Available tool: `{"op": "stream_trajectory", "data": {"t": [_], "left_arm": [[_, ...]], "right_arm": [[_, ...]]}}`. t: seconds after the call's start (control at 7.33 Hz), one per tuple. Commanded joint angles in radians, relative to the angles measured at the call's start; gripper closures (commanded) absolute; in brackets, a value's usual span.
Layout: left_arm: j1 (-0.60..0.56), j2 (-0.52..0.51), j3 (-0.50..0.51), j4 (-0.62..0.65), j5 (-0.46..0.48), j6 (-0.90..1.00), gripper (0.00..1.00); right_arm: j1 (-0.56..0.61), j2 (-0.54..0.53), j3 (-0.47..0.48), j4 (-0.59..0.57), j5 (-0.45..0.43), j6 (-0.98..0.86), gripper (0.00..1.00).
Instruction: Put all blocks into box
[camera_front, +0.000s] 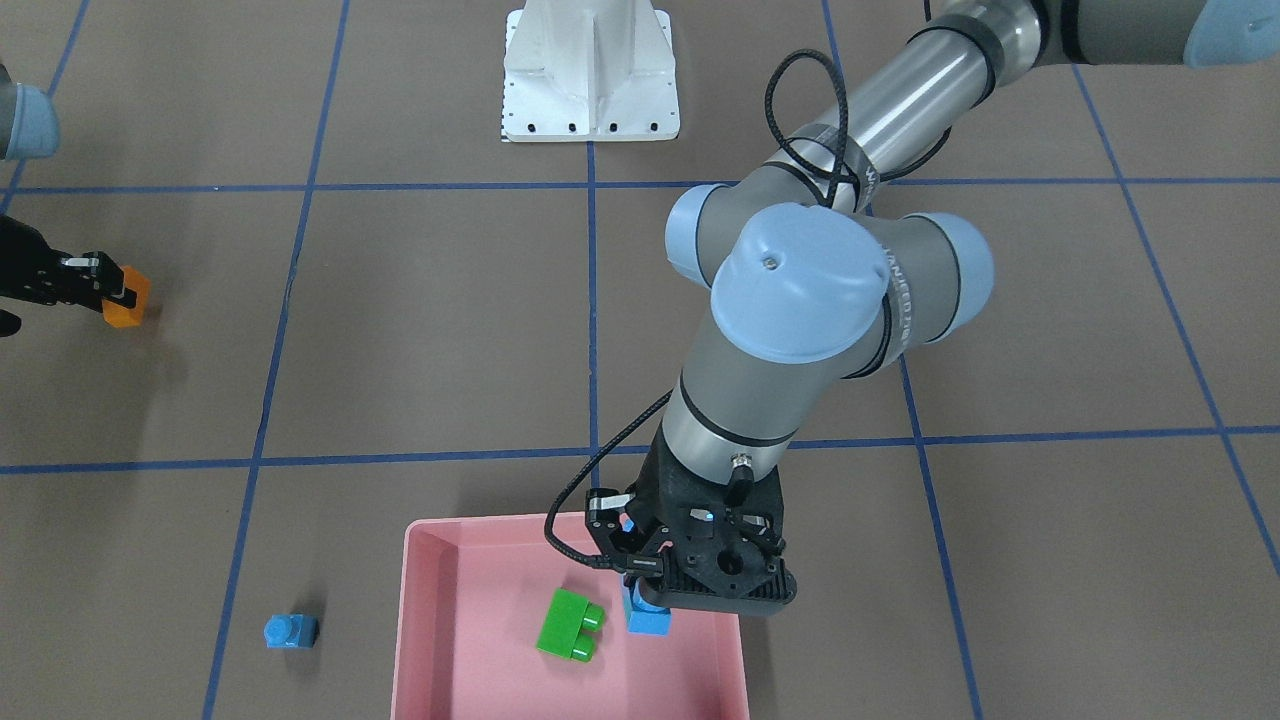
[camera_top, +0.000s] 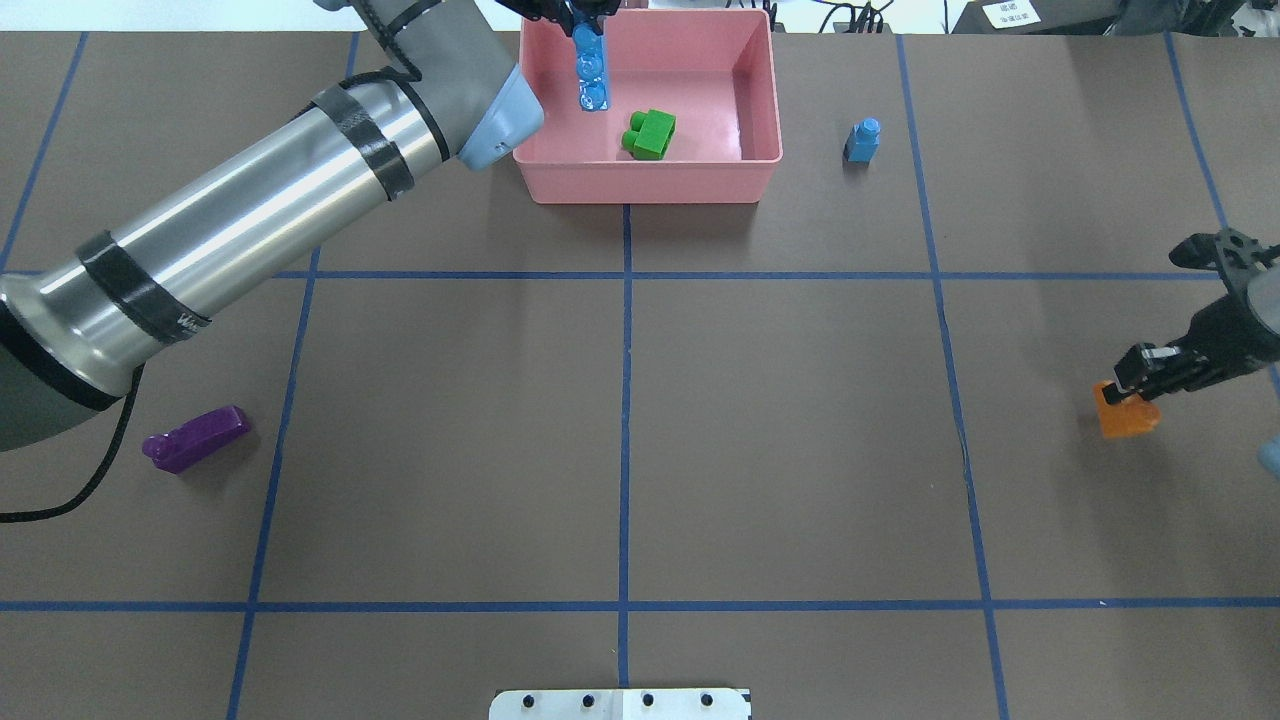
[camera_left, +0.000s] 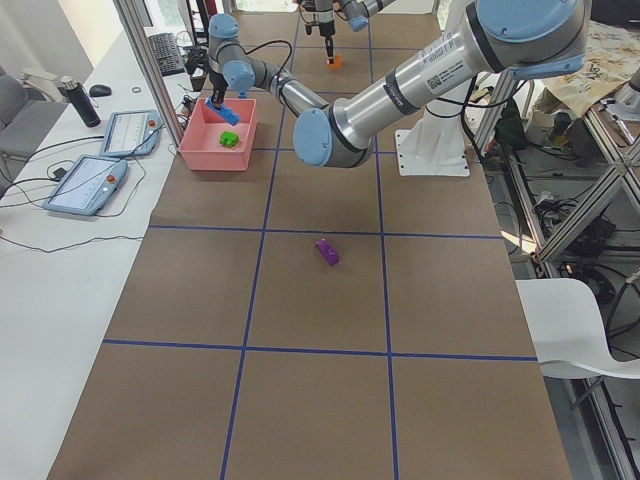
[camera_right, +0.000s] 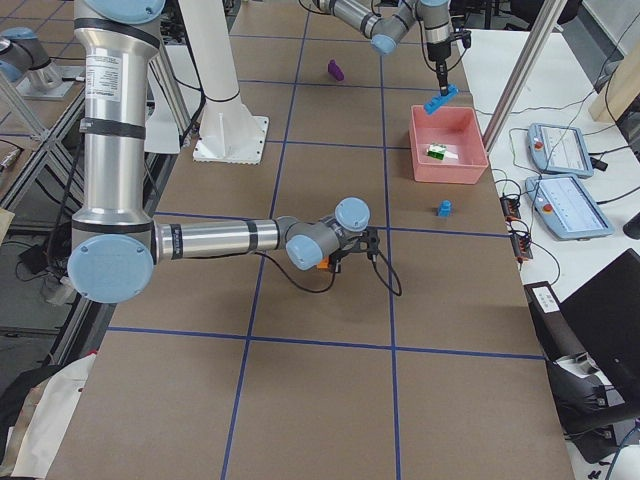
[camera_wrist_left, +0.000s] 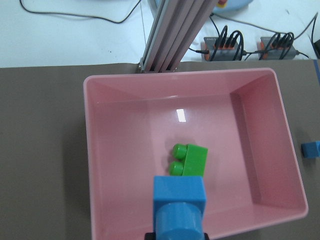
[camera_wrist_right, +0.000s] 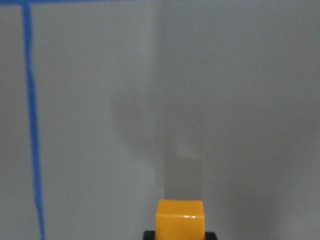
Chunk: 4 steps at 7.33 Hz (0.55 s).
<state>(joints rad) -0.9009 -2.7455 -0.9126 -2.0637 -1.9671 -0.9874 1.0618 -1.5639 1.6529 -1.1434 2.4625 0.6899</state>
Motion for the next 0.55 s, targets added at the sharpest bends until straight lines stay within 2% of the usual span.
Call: {"op": "stream_trajectory", "data": {"t": [0.0, 0.14, 0.27, 0.41], "left_arm": [[0.01, -0.017, 0.102, -0.093, 0.07, 0.001, 0.5], [0.005, -0.017, 0.093, -0.092, 0.059, 0.004, 0.01], [0.002, 0.006, 0.04, -0.069, -0.022, 0.018, 0.0], [-0.015, 0.068, -0.056, 0.014, -0.129, 0.027, 0.0]], "right_arm": [[0.061, 0.407, -0.013, -0.416, 0.006, 0.028, 1.0], [0.061, 0.626, -0.121, -0.531, -0.003, 0.081, 1.0], [0.029, 0.823, -0.307, -0.507, -0.008, 0.205, 1.0], [-0.001, 0.995, -0.516, -0.408, -0.054, 0.312, 1.0]]}}
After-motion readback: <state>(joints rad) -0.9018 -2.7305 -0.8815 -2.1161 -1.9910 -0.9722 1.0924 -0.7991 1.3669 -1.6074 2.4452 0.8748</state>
